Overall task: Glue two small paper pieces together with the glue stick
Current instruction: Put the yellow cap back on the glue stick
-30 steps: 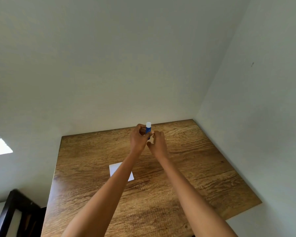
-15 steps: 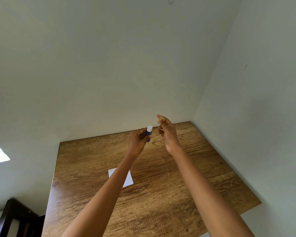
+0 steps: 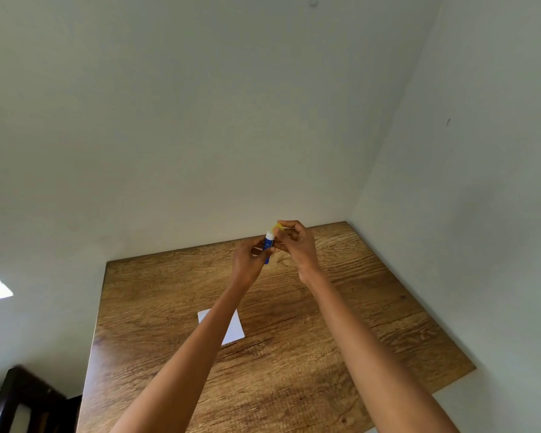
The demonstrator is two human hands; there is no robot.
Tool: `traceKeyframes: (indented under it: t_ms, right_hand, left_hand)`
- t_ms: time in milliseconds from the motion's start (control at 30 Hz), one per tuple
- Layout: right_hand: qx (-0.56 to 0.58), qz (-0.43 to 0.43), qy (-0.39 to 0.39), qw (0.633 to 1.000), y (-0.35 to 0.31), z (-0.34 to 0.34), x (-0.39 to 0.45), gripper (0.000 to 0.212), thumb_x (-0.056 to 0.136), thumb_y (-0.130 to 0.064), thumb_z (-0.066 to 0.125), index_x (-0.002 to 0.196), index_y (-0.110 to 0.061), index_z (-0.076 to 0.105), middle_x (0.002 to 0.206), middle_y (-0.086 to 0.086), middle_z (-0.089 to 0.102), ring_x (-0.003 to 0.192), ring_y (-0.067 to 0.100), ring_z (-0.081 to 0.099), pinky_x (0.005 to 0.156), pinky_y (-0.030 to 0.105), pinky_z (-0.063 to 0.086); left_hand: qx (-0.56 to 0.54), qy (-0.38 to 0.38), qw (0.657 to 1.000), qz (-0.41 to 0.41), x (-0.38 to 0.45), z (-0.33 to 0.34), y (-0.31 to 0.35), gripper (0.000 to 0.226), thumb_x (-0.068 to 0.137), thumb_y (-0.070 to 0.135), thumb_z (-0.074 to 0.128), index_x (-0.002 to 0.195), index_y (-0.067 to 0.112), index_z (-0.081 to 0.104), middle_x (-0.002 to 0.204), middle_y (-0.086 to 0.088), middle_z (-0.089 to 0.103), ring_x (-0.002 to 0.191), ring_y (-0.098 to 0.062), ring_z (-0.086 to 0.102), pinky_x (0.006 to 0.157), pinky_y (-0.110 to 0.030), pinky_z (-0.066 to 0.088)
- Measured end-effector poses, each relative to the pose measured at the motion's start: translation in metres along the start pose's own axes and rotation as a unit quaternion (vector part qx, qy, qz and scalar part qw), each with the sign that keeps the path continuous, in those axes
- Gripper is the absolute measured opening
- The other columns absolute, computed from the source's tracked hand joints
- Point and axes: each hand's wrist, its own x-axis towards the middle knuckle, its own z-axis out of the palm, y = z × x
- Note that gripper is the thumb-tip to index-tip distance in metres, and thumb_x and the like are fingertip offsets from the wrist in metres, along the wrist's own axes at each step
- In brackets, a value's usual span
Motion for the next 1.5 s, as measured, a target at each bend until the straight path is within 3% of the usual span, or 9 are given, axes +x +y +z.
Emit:
traceKeyframes:
  t_ms: [167, 367, 467, 533, 667, 767, 1033, 1267, 1500]
  right_hand:
    - [-0.086, -0.024, 0.000, 0.996, 0.005, 0.005, -0.001, 0.024, 0.085, -0.021, 0.067, 0.108, -0.019, 0.066, 0.099, 0.003, 0.069, 0.092, 0.016, 0.067, 0.076, 0.031, 0.059]
    - [-0.189, -0.045, -0.014, 0.981, 0.010, 0.009, -0.012, 0.045, 0.085, -0.016, 0.066, 0.125, -0.032, 0.052, 0.101, -0.013, 0.060, 0.085, 0.004, 0.063, 0.071, 0.016, 0.054]
    - [-0.207, -0.056, 0.001, 0.977, 0.013, 0.009, -0.014, 0.047, 0.085, -0.016, 0.066, 0.126, -0.029, 0.049, 0.102, -0.003, 0.061, 0.080, 0.018, 0.067, 0.070, 0.028, 0.058]
    - [-0.227, -0.066, 0.024, 0.971, 0.013, 0.006, -0.011, 0.041, 0.085, -0.014, 0.066, 0.122, -0.025, 0.051, 0.101, 0.002, 0.063, 0.079, 0.022, 0.067, 0.068, 0.031, 0.058]
    - [-0.271, -0.088, 0.051, 0.957, 0.014, -0.008, 0.000, 0.033, 0.084, -0.009, 0.065, 0.114, -0.019, 0.053, 0.091, -0.003, 0.059, 0.068, -0.003, 0.059, 0.049, 0.006, 0.045]
    - [-0.302, -0.096, 0.056, 0.947, 0.016, -0.024, 0.013, 0.031, 0.085, -0.009, 0.065, 0.112, -0.017, 0.053, 0.091, 0.001, 0.063, 0.065, -0.009, 0.054, 0.047, 0.002, 0.041]
    - [-0.332, -0.069, 0.042, 0.940, 0.042, -0.095, 0.050, 0.053, 0.082, -0.018, 0.069, 0.130, -0.018, 0.045, 0.090, 0.002, 0.068, 0.072, 0.013, 0.065, 0.062, 0.022, 0.051]
    - [-0.386, -0.018, 0.034, 0.922, 0.099, -0.143, 0.083, 0.020, 0.082, -0.017, 0.069, 0.099, -0.012, 0.059, 0.090, 0.006, 0.070, 0.084, 0.018, 0.066, 0.074, 0.035, 0.054]
    - [-0.397, -0.028, 0.022, 0.917, 0.118, -0.145, 0.089, 0.024, 0.083, -0.020, 0.067, 0.104, -0.012, 0.058, 0.093, 0.006, 0.066, 0.083, 0.016, 0.060, 0.070, 0.025, 0.047]
  left_hand:
    - [0.006, 0.003, 1.000, -0.002, -0.002, 0.000, 0.001, 0.027, 0.083, 0.013, 0.067, 0.109, 0.006, 0.066, 0.099, -0.014, 0.067, 0.071, -0.020, 0.061, 0.064, -0.038, 0.056]
    - [0.000, 0.031, 0.999, -0.038, 0.002, 0.010, 0.006, 0.030, 0.083, 0.004, 0.059, 0.111, 0.011, 0.067, 0.099, -0.010, 0.064, 0.085, -0.029, 0.063, 0.074, -0.050, 0.056]
    - [-0.003, 0.027, 0.999, -0.040, 0.004, 0.017, 0.004, 0.032, 0.082, 0.000, 0.056, 0.109, 0.012, 0.068, 0.101, -0.009, 0.064, 0.097, -0.033, 0.062, 0.078, -0.051, 0.055]
    - [0.002, 0.033, 0.999, -0.040, 0.004, 0.023, 0.005, 0.029, 0.082, 0.003, 0.059, 0.108, 0.012, 0.068, 0.103, -0.009, 0.065, 0.089, -0.031, 0.064, 0.073, -0.050, 0.056]
    - [-0.007, 0.047, 0.998, -0.049, 0.007, 0.044, 0.006, 0.027, 0.083, 0.008, 0.060, 0.109, 0.010, 0.067, 0.105, -0.010, 0.067, 0.086, -0.030, 0.065, 0.074, -0.049, 0.056]
    - [-0.007, 0.054, 0.997, -0.052, 0.015, 0.064, 0.006, 0.024, 0.084, 0.011, 0.060, 0.107, 0.010, 0.068, 0.100, -0.010, 0.069, 0.088, -0.032, 0.065, 0.077, -0.047, 0.054]
    - [0.018, 0.012, 0.998, -0.066, 0.045, 0.129, -0.003, 0.029, 0.082, 0.014, 0.062, 0.110, 0.021, 0.065, 0.103, 0.000, 0.070, 0.089, -0.015, 0.065, 0.075, -0.035, 0.054]
    - [-0.031, -0.051, 0.991, -0.116, 0.061, 0.181, -0.036, 0.044, 0.087, -0.007, 0.046, 0.125, 0.013, 0.052, 0.125, -0.002, 0.057, 0.112, -0.011, 0.053, 0.088, -0.020, 0.045]
    - [-0.059, -0.016, 0.989, -0.135, 0.067, 0.193, -0.047, 0.034, 0.091, -0.004, 0.039, 0.113, 0.007, 0.062, 0.114, -0.007, 0.064, 0.103, -0.014, 0.058, 0.091, -0.021, 0.044]
